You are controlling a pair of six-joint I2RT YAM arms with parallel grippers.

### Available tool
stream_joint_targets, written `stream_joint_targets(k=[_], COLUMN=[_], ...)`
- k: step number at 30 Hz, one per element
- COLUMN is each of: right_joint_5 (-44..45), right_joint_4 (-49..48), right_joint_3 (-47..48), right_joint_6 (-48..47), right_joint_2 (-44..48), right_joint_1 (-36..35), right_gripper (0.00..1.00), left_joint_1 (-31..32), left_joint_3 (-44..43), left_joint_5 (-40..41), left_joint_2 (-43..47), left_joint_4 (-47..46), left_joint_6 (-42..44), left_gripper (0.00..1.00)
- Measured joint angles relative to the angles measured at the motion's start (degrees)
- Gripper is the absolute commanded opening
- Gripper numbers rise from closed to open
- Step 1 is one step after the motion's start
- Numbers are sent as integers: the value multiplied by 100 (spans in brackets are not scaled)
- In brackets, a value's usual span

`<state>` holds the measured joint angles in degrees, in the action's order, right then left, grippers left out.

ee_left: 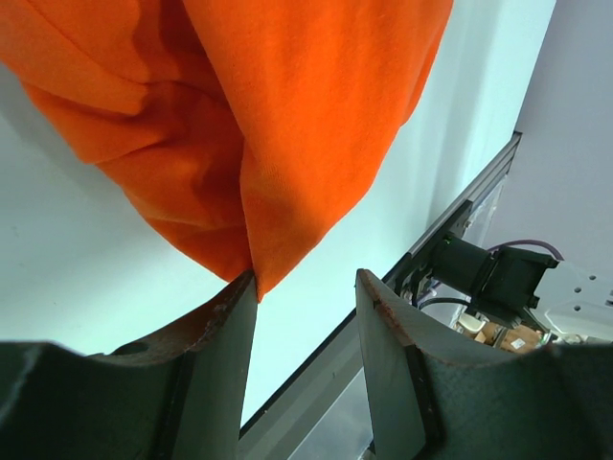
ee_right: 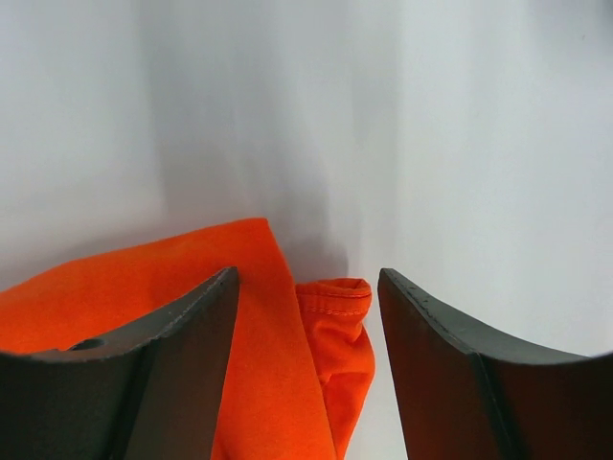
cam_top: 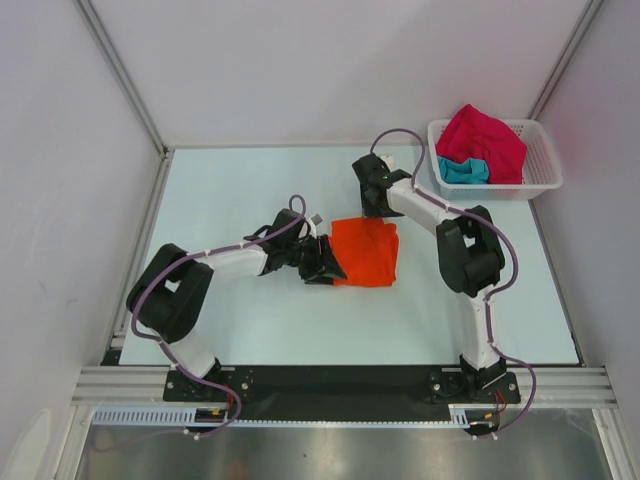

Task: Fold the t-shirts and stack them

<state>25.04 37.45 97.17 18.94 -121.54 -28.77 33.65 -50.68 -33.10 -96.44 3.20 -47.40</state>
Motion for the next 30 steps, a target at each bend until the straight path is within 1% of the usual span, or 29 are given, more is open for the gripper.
stream_joint_targets(k=[2, 3, 5, 6, 7, 8, 10, 11, 15, 19, 24, 26, 30], right_joint_5=[48, 70, 107, 120, 131, 144, 153, 162, 162, 149, 144, 144, 149], right_joint_4=[44, 50, 131, 190, 221, 262, 315, 313, 306, 332, 542, 575, 686], right_joint_3=[114, 146, 160, 160, 160, 157, 138, 105, -149, -459, -855, -1027, -1241], right_joint_6=[-50, -72, -111, -125, -129, -127, -122, -120, -61, 13, 90, 105, 162], right_joint_2=[15, 39, 203, 321, 444, 612, 1056, 1294, 2173, 2557, 2570, 2577, 2625], right_joint_1=[-20, -26, -39, -44, -50, -55, -72, -83, -136, -271, -468, -516, -514], right_gripper=[66, 66, 66, 67, 67, 67, 68, 69, 70, 70, 70, 70, 70], left_joint_1=[0, -2, -2, -2, -11, -33, -92, -136, -417, -658, -721, -721, -737], left_joint_3=[0, 0, 0, 0, 0, -2, -11, -24, -37, 57, 286, 420, 472], left_joint_5=[44, 90, 260, 387, 498, 645, 879, 992, 1373, 1517, 1397, 1252, 745], left_joint_2=[0, 2, 28, 70, 122, 214, 442, 560, 907, 907, 372, 46, -321], left_joint_4=[52, 87, 173, 247, 317, 424, 573, 645, 697, 424, -271, -590, -1464], left_joint_6=[39, 55, 122, 157, 199, 225, 295, 321, 396, 387, 243, 129, -186], left_gripper=[51, 53, 64, 64, 69, 76, 82, 98, 99, 100, 100, 99, 100])
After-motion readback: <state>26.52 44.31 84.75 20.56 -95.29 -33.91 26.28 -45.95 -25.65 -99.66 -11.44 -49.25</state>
